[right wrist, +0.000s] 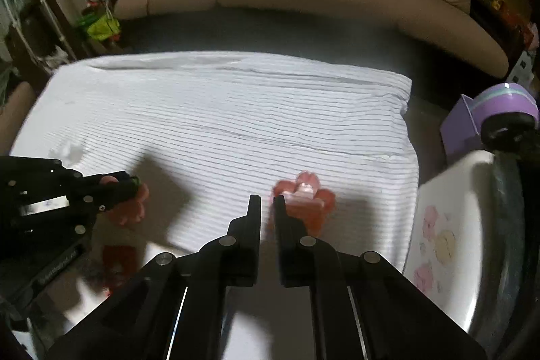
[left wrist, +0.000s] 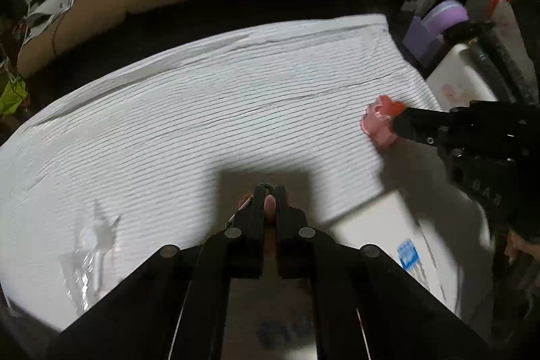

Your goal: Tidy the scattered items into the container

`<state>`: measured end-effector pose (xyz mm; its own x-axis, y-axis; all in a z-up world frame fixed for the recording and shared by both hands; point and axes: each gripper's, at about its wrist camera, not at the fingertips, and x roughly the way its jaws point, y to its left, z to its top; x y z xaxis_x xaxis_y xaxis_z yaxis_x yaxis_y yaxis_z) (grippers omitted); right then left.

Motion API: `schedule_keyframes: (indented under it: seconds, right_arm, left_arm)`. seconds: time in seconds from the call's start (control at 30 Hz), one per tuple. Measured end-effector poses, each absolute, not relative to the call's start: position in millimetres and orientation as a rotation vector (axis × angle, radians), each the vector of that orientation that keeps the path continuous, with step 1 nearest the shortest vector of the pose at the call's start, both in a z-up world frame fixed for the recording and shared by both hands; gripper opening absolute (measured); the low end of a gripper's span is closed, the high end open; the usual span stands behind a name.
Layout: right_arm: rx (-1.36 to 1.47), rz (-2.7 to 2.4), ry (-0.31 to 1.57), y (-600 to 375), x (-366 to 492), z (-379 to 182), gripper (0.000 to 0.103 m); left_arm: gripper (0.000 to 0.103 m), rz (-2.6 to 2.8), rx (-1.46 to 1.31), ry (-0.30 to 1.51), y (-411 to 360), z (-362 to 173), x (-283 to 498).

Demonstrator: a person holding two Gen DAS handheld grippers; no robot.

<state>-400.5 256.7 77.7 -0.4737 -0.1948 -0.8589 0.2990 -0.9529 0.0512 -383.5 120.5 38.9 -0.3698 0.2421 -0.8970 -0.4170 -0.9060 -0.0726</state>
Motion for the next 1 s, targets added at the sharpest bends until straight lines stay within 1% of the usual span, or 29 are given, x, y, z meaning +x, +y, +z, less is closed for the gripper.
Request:
schedule_keyframes:
  seconds: [0.07,0.17,0.23,0.27,0.3,0.33,0.37,0.47,0.57,0.6,0.63,0.7,0.8,0.9,1.0]
  right_arm:
    - [1.399,-2.457,0.148,256.0,-390.4,92.4,0.007]
    - [1.388,-2.463,0.174,252.9,-380.3,109.4,0.007]
    - [1.393,-2.503,0.143,254.2,-381.6,113.5,0.008]
    - [1.394,-2.538,0.103,256.8,-384.0,113.4,0.02]
    - [1.4,-2.561,0.07,258.7,-387.3,110.7,0.052]
    - [1.406,-2.579,0.05,258.3,-391.6,105.8,0.067]
    - [1.412,-2.604,0.044,258.0,-397.3,98.0,0.076]
    - [1.479,-2.608,0.062,257.2,-414.2,70.9,0.075]
    - [1.537,-2.606,0.137,250.9,-430.9,45.7,0.074]
    - [1.548,-2.601,0.161,249.1,-433.9,38.7,0.064]
    - [1.555,-2.589,0.171,248.4,-435.5,33.6,0.049]
    - [1.539,-2.579,0.185,247.6,-434.3,30.6,0.049]
    - [1.486,-2.571,0.208,244.9,-423.8,44.8,0.049]
    - [1.4,-2.553,0.207,237.7,-402.5,77.5,0.049]
    - [1.302,-2.481,0.19,218.9,-368.3,119.3,0.049]
  left_arm:
    - [0.005,2.301,-1.448,0.192,108.9,55.3,-375.7]
    - [0.005,2.304,-1.443,0.198,101.4,77.3,-364.2]
    - [0.005,2.312,-1.441,0.199,95.2,93.1,-357.8]
    - [0.005,2.314,-1.439,0.184,89.2,100.4,-352.8]
    - [0.005,2.311,-1.439,0.164,85.4,105.4,-351.6]
    - [0.005,2.309,-1.439,0.147,81.5,109.3,-351.1]
    - [0.005,2.307,-1.438,0.14,75.9,112.7,-348.3]
    - [0.005,2.278,-1.451,0.12,66.1,113.4,-342.1]
    - [0.005,2.255,-1.455,0.108,59.4,107.9,-339.5]
    - [0.005,2.253,-1.454,0.11,58.7,106.7,-339.0]
    - [0.005,2.248,-1.451,0.11,58.0,106.0,-338.2]
    - [0.005,2.241,-1.444,0.11,55.3,106.3,-335.0]
    - [0.005,2.227,-1.44,0.083,48.6,112.3,-326.5]
    - [0.005,2.234,-1.423,0.065,32.4,128.2,-306.6]
    - [0.005,2.265,-1.415,0.031,-0.6,151.2,-278.8]
